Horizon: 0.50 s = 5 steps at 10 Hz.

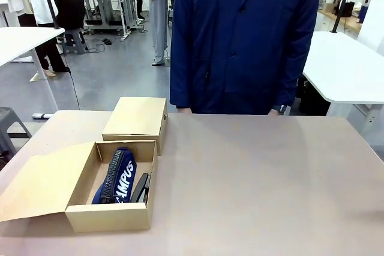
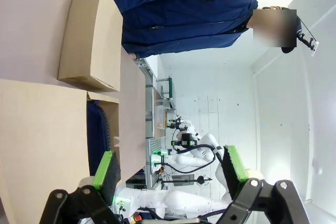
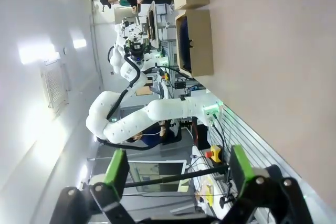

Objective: Place items inside the box.
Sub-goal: Close the lid of the Mailer Box closest to the robot.

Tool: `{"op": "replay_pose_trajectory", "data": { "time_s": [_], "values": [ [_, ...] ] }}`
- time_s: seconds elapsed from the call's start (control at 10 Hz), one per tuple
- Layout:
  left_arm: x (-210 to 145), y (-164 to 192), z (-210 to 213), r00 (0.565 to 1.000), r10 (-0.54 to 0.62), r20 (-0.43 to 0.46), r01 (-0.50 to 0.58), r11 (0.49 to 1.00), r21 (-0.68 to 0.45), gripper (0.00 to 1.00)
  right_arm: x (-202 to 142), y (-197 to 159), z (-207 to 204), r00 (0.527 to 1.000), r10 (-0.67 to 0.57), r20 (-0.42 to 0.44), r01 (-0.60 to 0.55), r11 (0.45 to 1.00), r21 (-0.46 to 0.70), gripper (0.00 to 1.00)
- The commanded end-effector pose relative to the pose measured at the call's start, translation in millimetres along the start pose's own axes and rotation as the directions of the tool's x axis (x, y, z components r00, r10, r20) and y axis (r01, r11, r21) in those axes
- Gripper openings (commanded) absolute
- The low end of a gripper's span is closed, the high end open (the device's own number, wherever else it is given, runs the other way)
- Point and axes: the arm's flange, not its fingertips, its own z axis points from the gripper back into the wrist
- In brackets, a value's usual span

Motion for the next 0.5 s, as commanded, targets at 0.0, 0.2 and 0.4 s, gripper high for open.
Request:
{"op": "replay_pose_trajectory", "data": {
  "time_s": [0.0,0.2,0.4],
  "values": [
    [-1.2,0.2,-0.6,1.0,-0.016,0.002,0.016,1.0,-0.017,1.0,-2.9,1.9,1.3,1.0,-0.016,-0.002,0.016,1.0,-0.007,1.0],
    [-13.5,-17.1,-25.7,0.972,-0.123,-0.2,0.083,0.977,-0.197,1.0,-2.9,1.9,1.3,1.0,-0.016,-0.002,0.016,1.0,-0.007,1.0],
    [-59.1,-65.0,-107.5,0.78,-0.438,-0.446,0.223,0.862,-0.456,1.0,-2.9,1.9,1.3,1.0,-0.016,-0.002,0.016,1.0,-0.007,1.0]
  ]
}}
